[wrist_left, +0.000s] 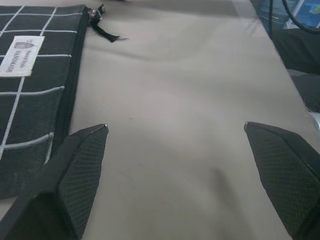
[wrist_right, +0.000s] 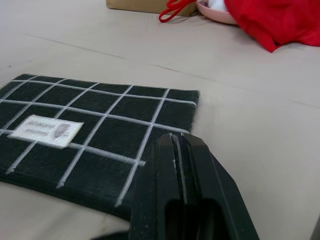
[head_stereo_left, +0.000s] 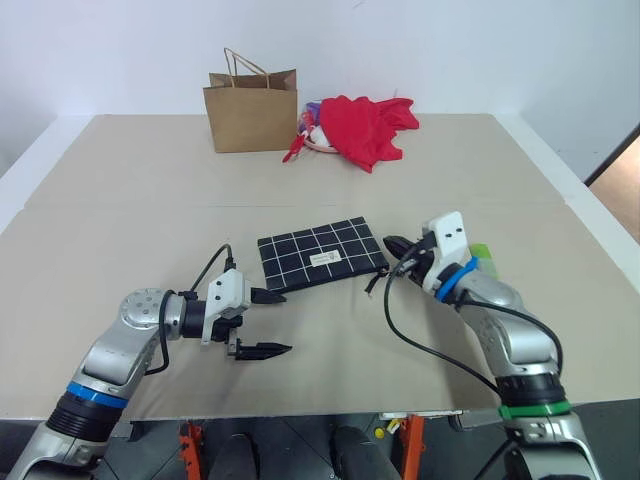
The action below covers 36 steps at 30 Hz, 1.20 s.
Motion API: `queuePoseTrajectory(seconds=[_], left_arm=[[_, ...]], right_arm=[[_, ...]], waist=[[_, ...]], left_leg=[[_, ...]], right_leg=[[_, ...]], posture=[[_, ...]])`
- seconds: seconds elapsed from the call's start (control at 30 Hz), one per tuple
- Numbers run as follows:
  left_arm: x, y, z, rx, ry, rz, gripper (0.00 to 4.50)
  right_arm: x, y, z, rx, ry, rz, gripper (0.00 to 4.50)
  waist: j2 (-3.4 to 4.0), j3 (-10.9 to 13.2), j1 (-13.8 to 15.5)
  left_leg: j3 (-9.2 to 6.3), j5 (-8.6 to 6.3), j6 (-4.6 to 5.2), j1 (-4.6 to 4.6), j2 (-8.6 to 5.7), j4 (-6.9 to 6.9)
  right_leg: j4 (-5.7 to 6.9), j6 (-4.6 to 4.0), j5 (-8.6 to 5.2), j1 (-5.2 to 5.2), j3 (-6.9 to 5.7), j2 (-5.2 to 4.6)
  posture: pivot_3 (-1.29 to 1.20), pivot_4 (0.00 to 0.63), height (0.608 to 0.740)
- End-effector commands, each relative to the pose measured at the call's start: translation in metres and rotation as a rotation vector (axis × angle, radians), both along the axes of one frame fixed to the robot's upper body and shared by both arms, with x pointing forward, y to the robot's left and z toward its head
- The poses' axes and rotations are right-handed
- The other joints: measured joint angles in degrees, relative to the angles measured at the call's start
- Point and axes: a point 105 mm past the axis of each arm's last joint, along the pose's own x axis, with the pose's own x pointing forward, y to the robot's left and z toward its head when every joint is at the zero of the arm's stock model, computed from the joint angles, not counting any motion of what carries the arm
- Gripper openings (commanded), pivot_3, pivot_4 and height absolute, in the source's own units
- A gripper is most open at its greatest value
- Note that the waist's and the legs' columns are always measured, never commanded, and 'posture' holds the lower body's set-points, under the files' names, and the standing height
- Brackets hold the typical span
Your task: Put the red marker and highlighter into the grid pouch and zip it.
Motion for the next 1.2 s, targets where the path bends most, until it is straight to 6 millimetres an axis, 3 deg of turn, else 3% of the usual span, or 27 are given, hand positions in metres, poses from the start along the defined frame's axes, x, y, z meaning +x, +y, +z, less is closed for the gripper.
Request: queuePoseTrajectory(seconds=[0.03,0.27,0.37,0.5,0.6,0.83,1.2], left_arm=[[-0.002,-0.003,0.008,-0.025,-0.054,0.024,4.5],[-0.003,-0.001,0.007,-0.02,-0.058,0.045,4.5],[-0.002,-0.002,0.013,-0.038,-0.078,0.068,4.5],[-0.003,0.001,0.015,-0.012,-0.151,0.071,4.5],[0.001,0.005,0.017,0.006,-0.211,0.087,4.5],[0.037,0.037,0.02,0.092,-0.359,0.182,4.5],[0.049,0.019,0.01,0.185,-0.56,0.004,4.5]], right_arm=[[0.006,0.026,0.003,-0.02,-0.039,0.074,0.06],[0.008,0.038,0.003,0.01,-0.034,0.091,0.06],[0.009,0.03,-0.025,-0.039,0.039,0.056,0.06],[0.008,0.027,-0.031,-0.022,0.057,0.045,0.06],[0.008,0.029,-0.032,-0.015,0.059,0.047,0.06],[0.009,0.037,-0.027,0.009,0.045,0.058,0.06],[0.01,0.036,-0.014,0.013,0.007,0.052,0.06]], waist=[[0.0,0.0,-0.1],[0.03,0.0,0.3],[0.04,0.0,0.2],[0.04,0.0,0.1],[0.04,0.0,0.1],[0.05,0.0,0.0],[0.06,0.0,0.1]], left_leg=[[-0.05,0.0,0.0,0.01,0.01,-0.01],[-0.53,0.03,-0.03,-0.17,-0.01,0.09],[-0.63,0.03,-0.03,-0.16,-0.01,0.08],[-0.67,0.04,-0.04,-0.15,-0.01,0.09],[-0.69,0.08,-0.09,-0.14,-0.01,0.08],[-0.75,0.21,-0.08,-0.09,-0.01,0.08],[-0.82,0.23,-0.1,-0.13,-0.01,0.0]], right_leg=[[0.05,0.01,0.0,-0.01,-0.01,0.04],[0.09,-0.01,-0.02,0.06,-0.45,0.01],[0.1,-0.02,-0.02,0.06,-0.55,0.03],[0.1,-0.02,-0.03,0.09,-0.58,0.03],[0.1,-0.02,-0.03,0.1,-0.59,0.03],[0.11,0.01,0.03,0.11,-0.66,0.05],[0.1,-0.01,0.01,0.11,-0.7,0.05]], posture=[[0.0,0.15,0.74],[0.0,0.15,0.74],[0.0,0.15,0.74],[0.0,0.15,0.74],[0.0,0.15,0.74],[0.0,0.15,0.74],[0.0,0.15,0.74]])
